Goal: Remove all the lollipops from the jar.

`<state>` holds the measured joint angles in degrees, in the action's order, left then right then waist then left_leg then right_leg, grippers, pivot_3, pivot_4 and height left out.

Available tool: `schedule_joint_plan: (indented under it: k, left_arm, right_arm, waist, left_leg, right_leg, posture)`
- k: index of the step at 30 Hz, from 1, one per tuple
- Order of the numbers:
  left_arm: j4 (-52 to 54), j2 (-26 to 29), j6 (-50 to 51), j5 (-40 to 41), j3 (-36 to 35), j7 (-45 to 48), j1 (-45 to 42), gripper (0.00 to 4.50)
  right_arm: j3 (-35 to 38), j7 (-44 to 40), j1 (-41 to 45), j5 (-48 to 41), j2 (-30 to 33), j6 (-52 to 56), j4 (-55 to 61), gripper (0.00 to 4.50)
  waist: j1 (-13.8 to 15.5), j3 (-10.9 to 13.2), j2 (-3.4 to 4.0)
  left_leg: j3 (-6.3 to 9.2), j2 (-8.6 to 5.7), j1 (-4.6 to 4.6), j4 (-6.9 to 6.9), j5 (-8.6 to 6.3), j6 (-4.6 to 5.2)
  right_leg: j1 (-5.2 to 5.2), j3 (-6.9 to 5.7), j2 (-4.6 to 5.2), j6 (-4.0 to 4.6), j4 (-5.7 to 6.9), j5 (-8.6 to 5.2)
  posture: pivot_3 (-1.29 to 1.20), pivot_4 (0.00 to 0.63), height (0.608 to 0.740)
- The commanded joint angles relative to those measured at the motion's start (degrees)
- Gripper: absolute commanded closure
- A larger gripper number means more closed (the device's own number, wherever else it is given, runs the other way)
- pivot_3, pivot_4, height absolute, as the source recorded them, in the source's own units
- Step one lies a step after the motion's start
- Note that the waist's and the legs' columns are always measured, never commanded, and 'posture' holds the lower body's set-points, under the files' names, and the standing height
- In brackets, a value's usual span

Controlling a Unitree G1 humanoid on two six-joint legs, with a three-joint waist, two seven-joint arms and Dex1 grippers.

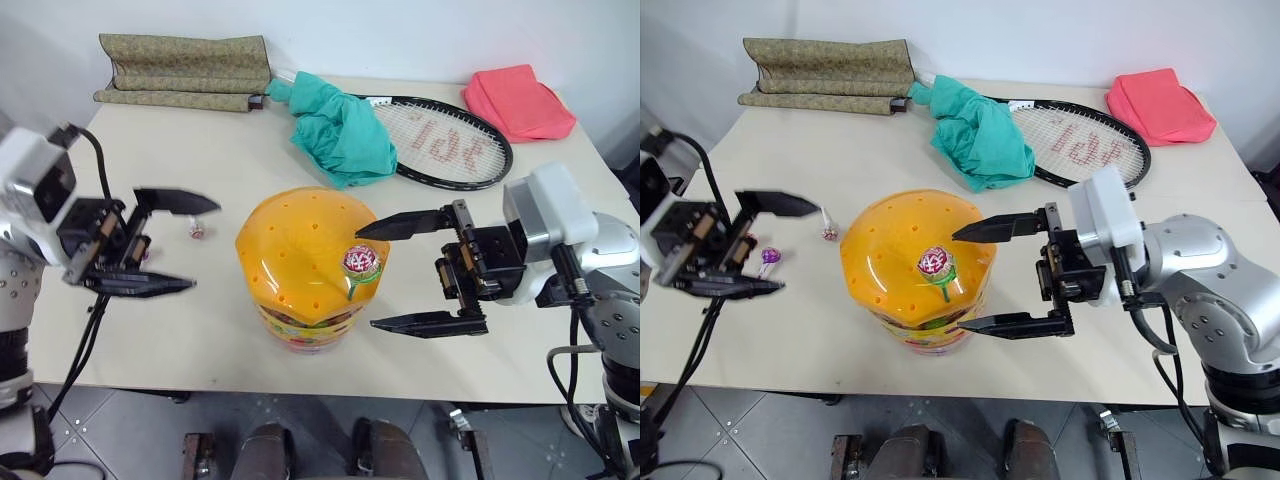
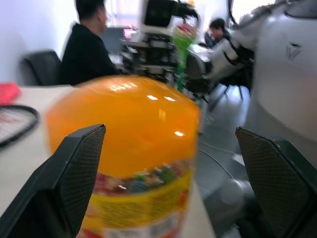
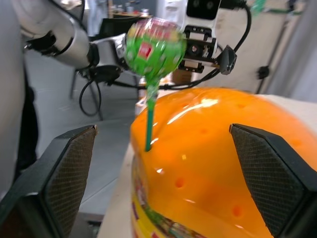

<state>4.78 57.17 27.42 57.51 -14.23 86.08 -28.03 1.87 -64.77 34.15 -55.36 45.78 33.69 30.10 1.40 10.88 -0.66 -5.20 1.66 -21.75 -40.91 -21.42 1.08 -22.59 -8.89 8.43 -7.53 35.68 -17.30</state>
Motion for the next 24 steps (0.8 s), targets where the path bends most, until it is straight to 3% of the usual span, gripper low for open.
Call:
schedule_joint_plan:
  k: [1,4,16,24]
  left_arm:
    - [2.8,1.4,-0.8,2.2,-1.7,6.4,0.7,0.04]
    - [3.2,1.4,-1.0,1.2,-2.6,6.4,1.9,0.00]
    - [5.3,-0.4,-1.7,0.8,-3.3,4.2,3.3,0.00]
    - [5.6,-1.5,-1.6,1.1,-3.2,3.8,3.5,0.00]
  right_arm:
    - [-0.2,-2.7,1.8,0.8,-0.6,-1.6,-0.1,0.00]
    - [-0.8,-5.4,2.4,0.9,-1.2,-2.1,-0.2,0.54]
    - [-2.7,-9.2,4.8,3.9,-6.1,-5.5,-3.0,4.47]
    - [-2.2,-10.1,8.1,5.4,-7.9,-7.2,-7.3,4.47]
  waist:
    - [0.0,0.0,0.00]
    - [-0.1,0.0,0.00]
    - [-0.1,0.0,0.03]
    - [-0.2,0.0,0.04]
  left_leg:
    - [0.00,0.00,0.00,-0.02,0.00,0.00]
    - [-0.02,0.01,0.00,-0.02,0.00,0.00]
    - [-0.04,0.01,0.00,0.01,-0.01,-0.01]
    - [-0.05,0.01,0.00,0.01,-0.01,-0.02]
  right_leg:
    - [0.01,0.00,0.00,0.00,-0.01,0.00]
    - [0.02,0.01,0.00,0.00,0.00,0.00]
    - [-0.01,0.00,-0.03,0.01,-0.01,0.00]
    - [-0.01,0.00,-0.04,0.01,-0.01,0.00]
  posture:
    - [0.00,0.150,0.740]
    - [0.00,0.150,0.740]
    - [0.00,0.150,0.740]
    - [0.00,0.150,0.740]
